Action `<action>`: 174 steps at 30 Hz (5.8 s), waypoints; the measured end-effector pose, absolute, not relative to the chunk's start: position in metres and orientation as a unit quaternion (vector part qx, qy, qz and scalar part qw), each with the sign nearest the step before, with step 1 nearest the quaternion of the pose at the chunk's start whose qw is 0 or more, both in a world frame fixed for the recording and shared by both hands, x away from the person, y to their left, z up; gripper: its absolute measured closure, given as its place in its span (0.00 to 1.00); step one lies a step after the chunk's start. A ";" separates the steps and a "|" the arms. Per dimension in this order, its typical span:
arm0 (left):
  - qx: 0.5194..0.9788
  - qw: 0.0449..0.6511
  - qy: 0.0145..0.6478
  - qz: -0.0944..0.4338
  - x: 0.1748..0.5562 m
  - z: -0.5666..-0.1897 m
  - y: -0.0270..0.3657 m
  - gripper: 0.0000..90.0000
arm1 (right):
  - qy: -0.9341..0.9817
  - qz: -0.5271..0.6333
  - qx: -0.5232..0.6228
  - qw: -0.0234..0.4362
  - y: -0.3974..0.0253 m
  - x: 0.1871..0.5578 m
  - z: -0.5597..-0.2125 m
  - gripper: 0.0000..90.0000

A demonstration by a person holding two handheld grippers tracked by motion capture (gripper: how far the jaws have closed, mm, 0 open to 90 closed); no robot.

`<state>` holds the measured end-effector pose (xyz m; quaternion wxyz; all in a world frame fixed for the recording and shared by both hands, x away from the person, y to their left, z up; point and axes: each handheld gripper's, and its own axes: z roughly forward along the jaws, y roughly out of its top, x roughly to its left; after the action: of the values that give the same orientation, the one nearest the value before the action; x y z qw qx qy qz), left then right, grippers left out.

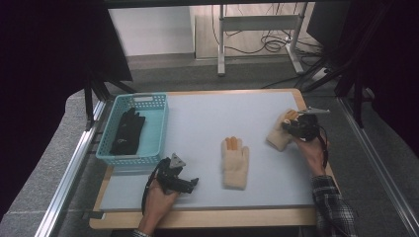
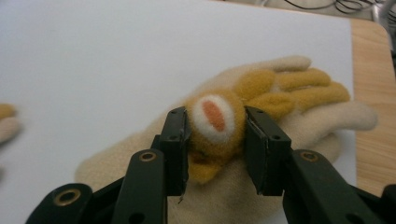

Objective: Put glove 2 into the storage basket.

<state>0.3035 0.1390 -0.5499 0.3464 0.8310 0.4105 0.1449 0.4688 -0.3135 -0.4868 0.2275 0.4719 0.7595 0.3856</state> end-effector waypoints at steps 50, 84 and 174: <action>0.831 0.347 0.411 0.145 0.303 -0.550 0.139 0.02 | 0.858 0.417 0.281 0.106 -0.215 0.364 -0.482 0.64; 0.830 0.346 0.412 0.147 0.300 -0.549 0.142 0.03 | 0.886 0.390 0.242 0.065 -0.162 0.333 -0.532 0.98; 0.825 0.358 0.417 0.129 0.297 -0.547 0.155 0.05 | 0.827 0.341 0.401 0.196 -0.278 0.348 -0.531 0.13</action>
<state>0.2974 0.1549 -0.5474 0.3580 0.8252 0.4174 0.1291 0.3476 -0.2780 -0.5305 0.1961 0.4010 0.8271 0.3414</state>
